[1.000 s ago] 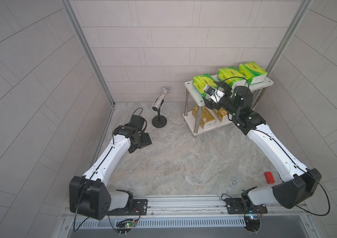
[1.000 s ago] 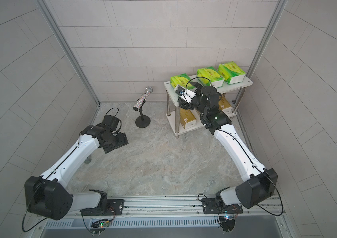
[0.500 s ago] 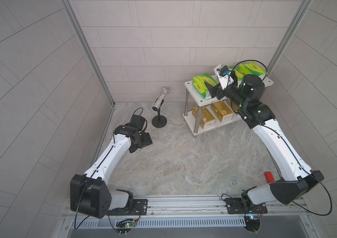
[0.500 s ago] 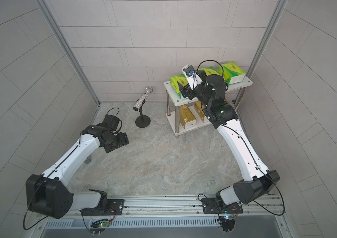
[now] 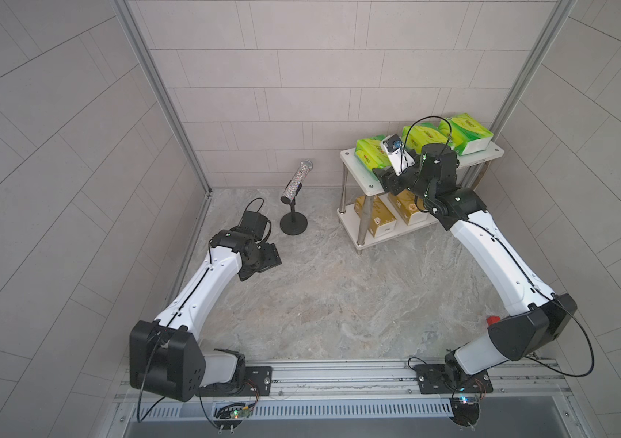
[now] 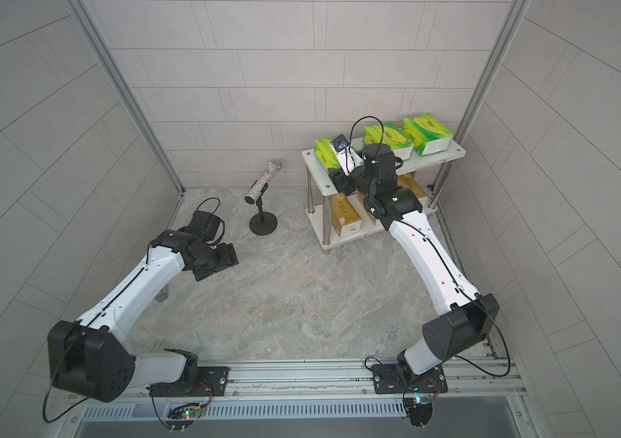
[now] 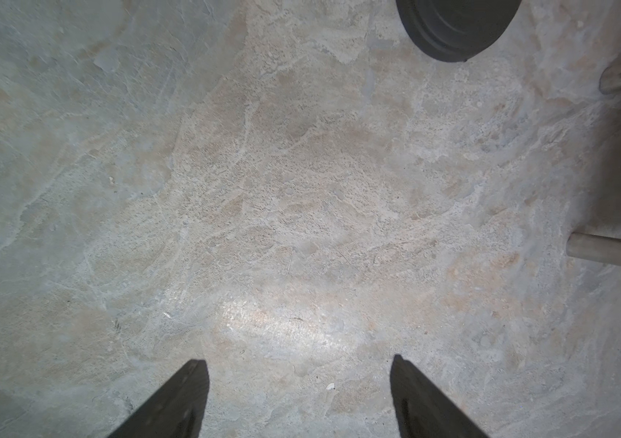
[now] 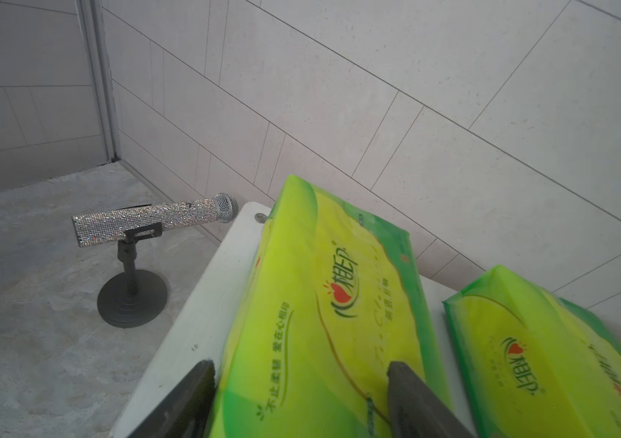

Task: Place the tissue boxes on the shelf by color
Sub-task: Place a box of tissues on the shelf.

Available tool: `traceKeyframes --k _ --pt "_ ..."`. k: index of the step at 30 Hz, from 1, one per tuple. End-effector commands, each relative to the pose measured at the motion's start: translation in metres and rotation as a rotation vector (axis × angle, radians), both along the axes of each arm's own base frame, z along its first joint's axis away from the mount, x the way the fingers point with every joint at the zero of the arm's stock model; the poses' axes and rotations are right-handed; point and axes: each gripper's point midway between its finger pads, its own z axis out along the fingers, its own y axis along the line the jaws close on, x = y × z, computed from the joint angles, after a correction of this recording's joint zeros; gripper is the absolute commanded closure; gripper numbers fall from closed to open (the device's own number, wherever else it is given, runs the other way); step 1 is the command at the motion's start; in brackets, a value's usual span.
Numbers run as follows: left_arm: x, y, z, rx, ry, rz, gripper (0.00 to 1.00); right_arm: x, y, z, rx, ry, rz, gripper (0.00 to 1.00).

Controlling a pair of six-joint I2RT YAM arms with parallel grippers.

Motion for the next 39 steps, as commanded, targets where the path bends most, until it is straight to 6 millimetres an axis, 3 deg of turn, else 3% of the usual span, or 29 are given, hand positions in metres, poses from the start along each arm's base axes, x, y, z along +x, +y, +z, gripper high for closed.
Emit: traceKeyframes --k 1,9,12,17,20,25,34,39 --pt "0.000 0.002 -0.005 0.008 0.015 0.002 0.17 0.001 -0.005 -0.027 -0.030 0.104 -0.029 0.33" --pt "0.001 0.002 -0.006 0.006 0.016 0.002 0.17 0.004 -0.008 -0.026 -0.022 0.117 -0.055 0.30" --pt "0.002 0.001 -0.007 0.003 0.017 0.003 0.17 0.001 -0.006 -0.020 0.008 0.101 -0.050 0.18" --pt "0.003 0.001 -0.006 0.003 0.014 0.001 0.17 -0.001 -0.007 -0.032 -0.086 0.095 -0.036 0.14" --pt "0.002 0.001 -0.007 0.002 0.017 0.001 0.17 0.000 -0.007 -0.041 -0.115 0.102 -0.034 0.15" --pt "0.003 -0.001 -0.009 -0.004 0.019 -0.001 0.17 0.002 -0.004 -0.048 -0.108 0.128 -0.040 0.28" --pt "0.004 -0.001 -0.008 -0.006 0.015 -0.003 0.17 0.011 0.005 -0.051 -0.164 0.108 -0.187 0.29" --pt "0.003 0.000 -0.007 0.000 0.013 -0.003 0.17 0.009 0.007 -0.054 -0.180 0.098 -0.167 0.30"
